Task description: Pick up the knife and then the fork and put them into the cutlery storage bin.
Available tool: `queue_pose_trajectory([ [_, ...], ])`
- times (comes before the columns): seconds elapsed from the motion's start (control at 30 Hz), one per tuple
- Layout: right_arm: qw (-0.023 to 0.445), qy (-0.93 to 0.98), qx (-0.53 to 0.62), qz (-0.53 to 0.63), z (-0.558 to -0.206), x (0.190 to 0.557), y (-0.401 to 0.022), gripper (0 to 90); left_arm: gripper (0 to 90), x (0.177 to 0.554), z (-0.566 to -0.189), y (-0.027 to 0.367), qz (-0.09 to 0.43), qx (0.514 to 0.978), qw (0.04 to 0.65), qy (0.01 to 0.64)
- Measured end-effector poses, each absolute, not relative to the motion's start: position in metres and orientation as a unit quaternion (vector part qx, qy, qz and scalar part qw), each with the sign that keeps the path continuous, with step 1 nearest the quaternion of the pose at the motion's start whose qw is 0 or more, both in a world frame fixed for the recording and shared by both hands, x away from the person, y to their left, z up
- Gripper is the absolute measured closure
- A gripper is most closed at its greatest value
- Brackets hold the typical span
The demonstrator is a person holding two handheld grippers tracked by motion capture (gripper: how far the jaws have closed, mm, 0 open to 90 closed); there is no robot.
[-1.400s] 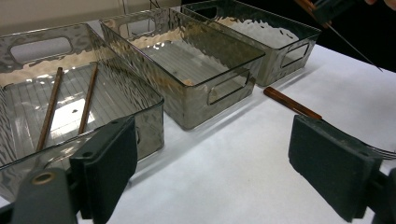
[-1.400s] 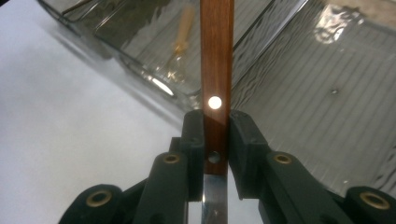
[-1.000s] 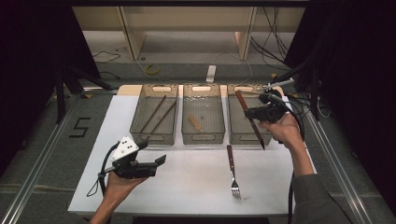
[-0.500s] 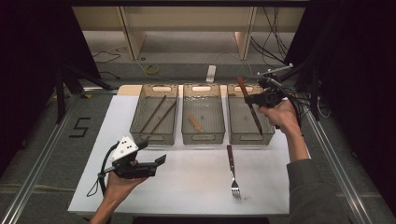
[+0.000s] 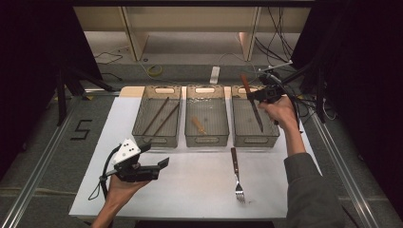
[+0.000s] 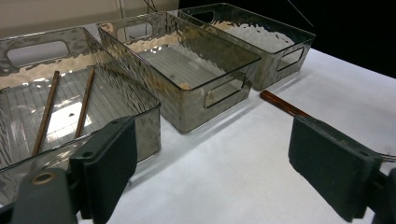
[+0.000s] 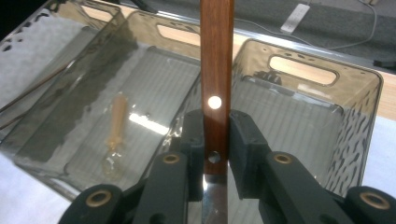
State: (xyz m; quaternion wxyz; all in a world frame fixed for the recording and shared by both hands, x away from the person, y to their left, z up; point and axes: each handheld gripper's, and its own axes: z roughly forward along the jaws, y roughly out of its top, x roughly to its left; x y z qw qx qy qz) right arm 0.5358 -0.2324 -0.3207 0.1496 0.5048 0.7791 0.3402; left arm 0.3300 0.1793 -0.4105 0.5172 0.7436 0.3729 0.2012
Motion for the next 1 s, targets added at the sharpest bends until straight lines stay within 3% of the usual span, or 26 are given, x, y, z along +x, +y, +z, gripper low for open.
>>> queue_pose_trajectory([
  [1.0,0.153,0.753,0.555,0.319,-0.358,0.561,-0.226,77.2,15.5,0.329,-0.41,0.179,0.202,0.744,0.517,0.371],
])
